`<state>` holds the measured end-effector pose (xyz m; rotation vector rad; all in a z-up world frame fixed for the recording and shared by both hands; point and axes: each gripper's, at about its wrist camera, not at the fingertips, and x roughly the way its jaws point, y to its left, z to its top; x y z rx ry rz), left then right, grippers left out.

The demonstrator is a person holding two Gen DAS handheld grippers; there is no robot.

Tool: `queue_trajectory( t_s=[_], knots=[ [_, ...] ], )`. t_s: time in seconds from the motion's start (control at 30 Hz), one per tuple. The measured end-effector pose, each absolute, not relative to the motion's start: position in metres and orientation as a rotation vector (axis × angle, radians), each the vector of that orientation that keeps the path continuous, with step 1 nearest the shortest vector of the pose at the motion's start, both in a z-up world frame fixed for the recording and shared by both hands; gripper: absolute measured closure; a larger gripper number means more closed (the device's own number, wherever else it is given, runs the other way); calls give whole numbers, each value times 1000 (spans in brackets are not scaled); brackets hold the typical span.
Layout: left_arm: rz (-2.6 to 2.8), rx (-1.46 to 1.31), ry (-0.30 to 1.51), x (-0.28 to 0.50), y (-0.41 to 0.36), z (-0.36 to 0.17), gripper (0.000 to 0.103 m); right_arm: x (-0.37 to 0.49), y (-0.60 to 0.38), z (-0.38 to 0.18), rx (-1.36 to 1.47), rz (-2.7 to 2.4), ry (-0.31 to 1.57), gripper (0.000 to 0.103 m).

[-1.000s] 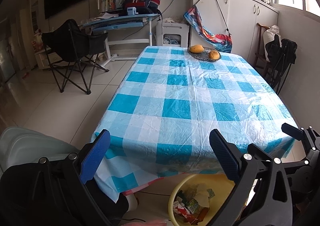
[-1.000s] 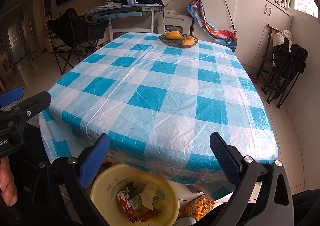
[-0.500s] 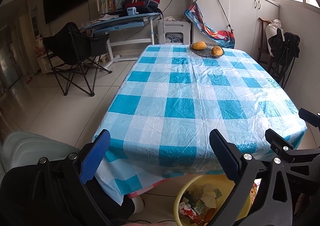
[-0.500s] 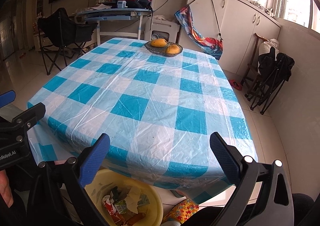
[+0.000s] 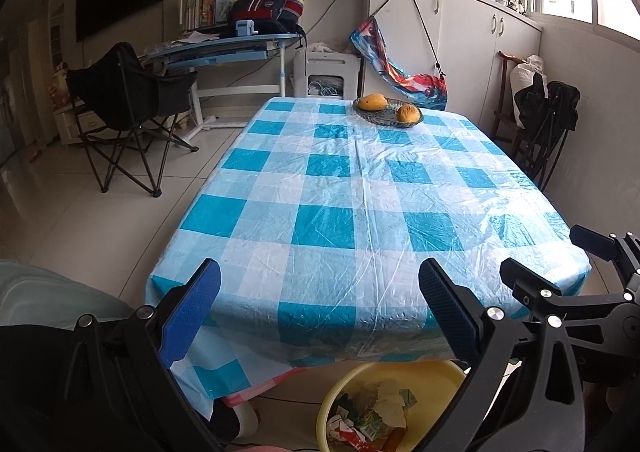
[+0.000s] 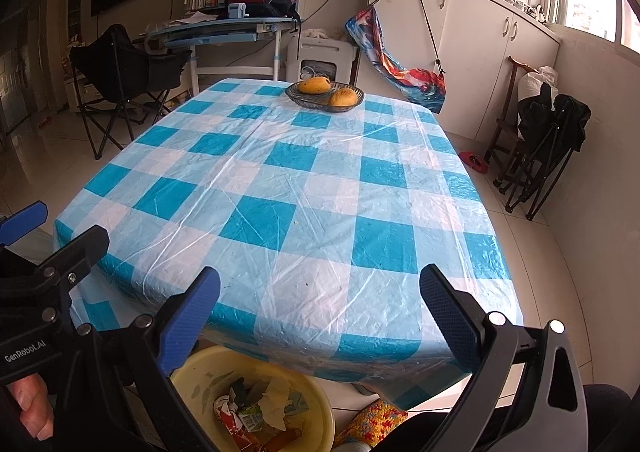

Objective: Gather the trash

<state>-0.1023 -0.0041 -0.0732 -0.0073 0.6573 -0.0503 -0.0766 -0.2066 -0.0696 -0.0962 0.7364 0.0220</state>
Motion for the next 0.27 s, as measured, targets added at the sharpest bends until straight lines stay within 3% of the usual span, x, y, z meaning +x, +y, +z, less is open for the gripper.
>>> queue_trajectory(
  t_s=[0.27],
  knots=[
    [24,-66,764,-88,14,-79,7,-76,-211,-66,-77,18,728,7]
  ],
)
